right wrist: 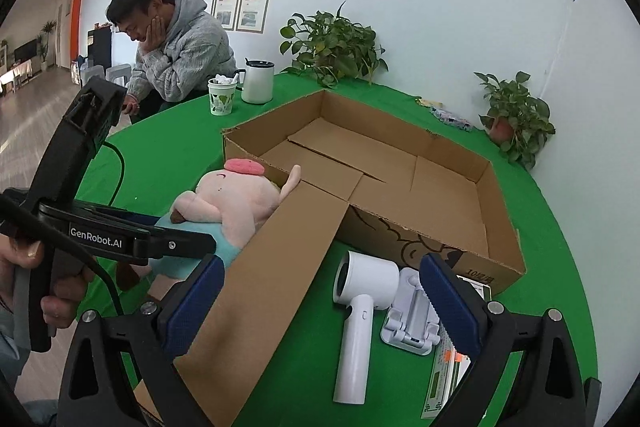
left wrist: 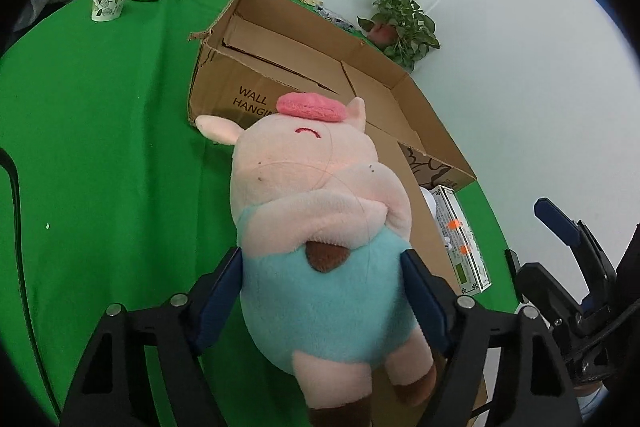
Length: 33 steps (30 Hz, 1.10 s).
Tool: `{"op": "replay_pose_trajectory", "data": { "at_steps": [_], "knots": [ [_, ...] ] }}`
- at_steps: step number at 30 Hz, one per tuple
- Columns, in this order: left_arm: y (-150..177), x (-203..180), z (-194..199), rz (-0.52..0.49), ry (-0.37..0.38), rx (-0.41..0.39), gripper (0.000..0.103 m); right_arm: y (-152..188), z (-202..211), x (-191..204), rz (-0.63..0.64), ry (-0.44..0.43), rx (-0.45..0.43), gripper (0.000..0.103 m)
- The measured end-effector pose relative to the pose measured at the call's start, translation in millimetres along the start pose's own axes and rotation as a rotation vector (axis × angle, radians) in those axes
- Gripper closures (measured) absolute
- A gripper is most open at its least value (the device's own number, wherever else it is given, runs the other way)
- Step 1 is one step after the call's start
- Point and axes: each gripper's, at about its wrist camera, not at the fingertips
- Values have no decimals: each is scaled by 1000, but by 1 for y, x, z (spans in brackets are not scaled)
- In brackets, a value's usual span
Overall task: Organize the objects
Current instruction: 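Close both grippers on the pink pig plush's teal body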
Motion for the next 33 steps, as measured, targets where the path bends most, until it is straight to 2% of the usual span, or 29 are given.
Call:
{"op": "replay_pose_trajectory", "data": {
  "at_steps": [2,7,14,18,22,26,30,33],
  "knots": [
    [2,1,2,21,-1,-7,38,-3,-2,-1,-11,-17,-2,4],
    [11,-3,15,-8,-37,-21,47,-13,-7,-2,-62,-98,5,4],
    [25,8,59,-11,-139,-74,48,-34,-8,11,-55,-179,-18,4],
    [34,26,72,32,-142,-80,48,-55,-9,34,-20,-230,-35,4],
    [45,33,79,42,-125,-92,48,-79,-12,58,-11,-337,-28,4],
    [54,37,83,53,-101,-107,48,-102,-33,78,-27,-455,73,4],
    [56,40,82,68,-78,-112,48,-111,-67,89,-114,-584,213,4],
    [57,39,81,51,-81,-114,48,-111,-102,96,-167,-603,353,4]
  ]
}}
Point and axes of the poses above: each gripper's, at about its wrist camera, not at the fingertips, and z roughly against the way its jaws point, x to its left, y to its underside, and after that the axes turned 9 degrees about x, right-handed
